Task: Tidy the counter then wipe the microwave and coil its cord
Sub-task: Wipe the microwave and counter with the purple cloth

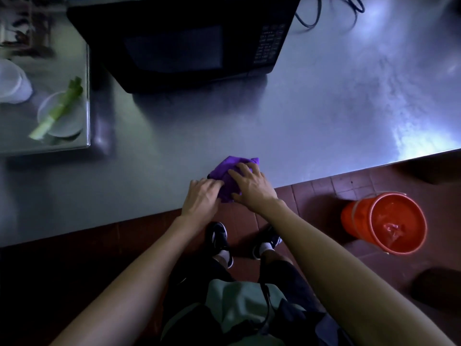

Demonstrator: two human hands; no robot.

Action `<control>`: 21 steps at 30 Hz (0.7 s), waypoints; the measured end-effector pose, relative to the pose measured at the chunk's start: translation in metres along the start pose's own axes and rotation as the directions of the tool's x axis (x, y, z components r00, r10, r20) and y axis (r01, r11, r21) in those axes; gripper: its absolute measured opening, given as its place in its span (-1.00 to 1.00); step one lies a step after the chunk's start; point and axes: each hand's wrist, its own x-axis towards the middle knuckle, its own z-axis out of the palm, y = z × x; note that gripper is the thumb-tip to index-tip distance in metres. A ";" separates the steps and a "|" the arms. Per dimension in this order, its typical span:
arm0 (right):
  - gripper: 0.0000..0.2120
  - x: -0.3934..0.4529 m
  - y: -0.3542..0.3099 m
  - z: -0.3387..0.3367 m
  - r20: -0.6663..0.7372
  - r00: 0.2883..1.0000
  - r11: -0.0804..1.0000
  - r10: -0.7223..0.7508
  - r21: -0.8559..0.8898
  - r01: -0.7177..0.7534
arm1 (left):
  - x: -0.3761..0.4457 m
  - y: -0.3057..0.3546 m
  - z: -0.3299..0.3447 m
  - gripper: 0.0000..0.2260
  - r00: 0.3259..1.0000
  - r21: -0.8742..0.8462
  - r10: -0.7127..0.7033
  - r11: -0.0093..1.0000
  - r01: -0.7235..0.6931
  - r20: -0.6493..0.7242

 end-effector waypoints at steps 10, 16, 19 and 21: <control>-0.47 -0.073 0.091 0.013 -0.155 0.964 0.943 0.217 0.290 -0.165 | 0.049 0.103 0.042 -0.68 0.990 0.082 0.135 0.988 -0.133 -0.030; -0.51 -0.139 0.183 0.000 -0.225 0.891 0.838 0.394 0.487 -0.247 | 0.088 0.201 0.069 -0.63 0.976 -0.005 0.210 0.978 -0.211 -0.057; -0.55 -0.178 0.230 -0.011 -0.286 0.845 0.807 0.452 0.535 -0.251 | 0.108 0.257 0.081 -0.61 0.957 -0.023 0.284 0.958 -0.286 -0.053; -0.59 -0.203 0.259 -0.017 -0.318 0.810 0.789 0.492 0.557 -0.261 | 0.120 0.296 0.089 -0.62 0.943 -0.042 0.328 0.943 -0.330 -0.054</control>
